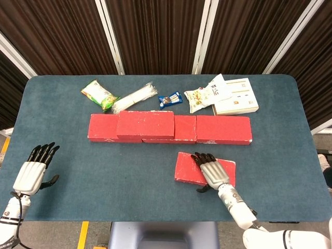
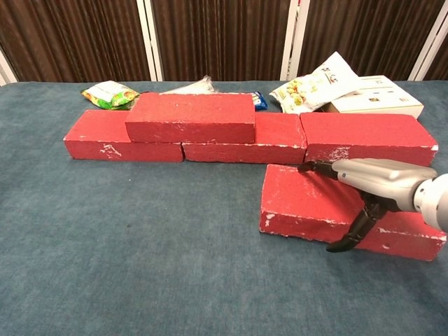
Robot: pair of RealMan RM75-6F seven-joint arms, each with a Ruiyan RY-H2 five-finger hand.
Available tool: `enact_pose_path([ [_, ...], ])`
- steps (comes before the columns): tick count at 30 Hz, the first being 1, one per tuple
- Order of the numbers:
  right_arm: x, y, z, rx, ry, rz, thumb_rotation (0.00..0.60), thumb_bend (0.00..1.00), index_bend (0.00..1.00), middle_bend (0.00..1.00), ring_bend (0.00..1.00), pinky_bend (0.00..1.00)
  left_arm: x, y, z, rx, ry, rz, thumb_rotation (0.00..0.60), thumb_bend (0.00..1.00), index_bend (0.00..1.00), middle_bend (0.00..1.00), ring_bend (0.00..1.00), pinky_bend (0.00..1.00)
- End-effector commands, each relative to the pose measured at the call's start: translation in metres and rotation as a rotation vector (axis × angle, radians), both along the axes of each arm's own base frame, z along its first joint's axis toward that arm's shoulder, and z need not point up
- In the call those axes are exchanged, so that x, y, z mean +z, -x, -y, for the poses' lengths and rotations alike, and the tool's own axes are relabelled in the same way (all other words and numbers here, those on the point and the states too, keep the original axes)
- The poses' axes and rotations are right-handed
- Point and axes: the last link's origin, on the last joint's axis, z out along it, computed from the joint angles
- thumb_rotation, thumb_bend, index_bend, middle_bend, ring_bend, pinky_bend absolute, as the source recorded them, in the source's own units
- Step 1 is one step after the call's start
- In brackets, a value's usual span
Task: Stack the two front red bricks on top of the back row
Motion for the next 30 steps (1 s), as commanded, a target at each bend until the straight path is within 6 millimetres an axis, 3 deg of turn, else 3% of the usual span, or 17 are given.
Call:
enact_pose_path([
  [1,-0.001,-0.001,0.002,0.0,0.009,-0.003,0.6,0.1,0.0,0.0,0.0,0.05,0.0,0.0,0.0,0.003,-0.001,-0.001,0.6,0.29,0.0,0.0,0.0,0.05],
  [16,-0.004,0.005,0.011,-0.036,0.0,0.007,0.6,0.1,0.0,0.0,0.0,0.06,-0.001,0.001,-0.001,0.014,0.004,-0.011,0.6,0.29,0.0,0.0,0.0,0.05],
  [22,-0.005,0.005,0.013,-0.045,0.012,0.012,0.6,0.1,0.0,0.01,0.0,0.2,-0.001,0.001,-0.001,0.014,0.007,-0.011,0.6,0.29,0.0,0.0,0.0,0.05],
  [24,-0.005,0.005,0.013,-0.047,0.022,0.016,0.6,0.1,0.07,0.08,0.04,0.3,-0.001,0.001,-0.001,0.015,0.007,-0.011,0.6,0.29,0.0,0.0,0.0,0.05],
  [27,-0.007,0.004,0.013,-0.054,0.019,0.019,0.6,0.1,0.28,0.25,0.19,0.49,-0.001,0.002,-0.001,0.02,0.009,-0.012,0.6,0.29,0.0,0.0,0.0,0.05],
  [30,-0.008,0.003,0.013,-0.041,0.028,0.019,0.6,0.1,0.41,0.35,0.32,0.56,-0.002,0.002,-0.001,0.022,0.01,-0.014,0.6,0.29,0.0,0.0,0.0,0.05],
])
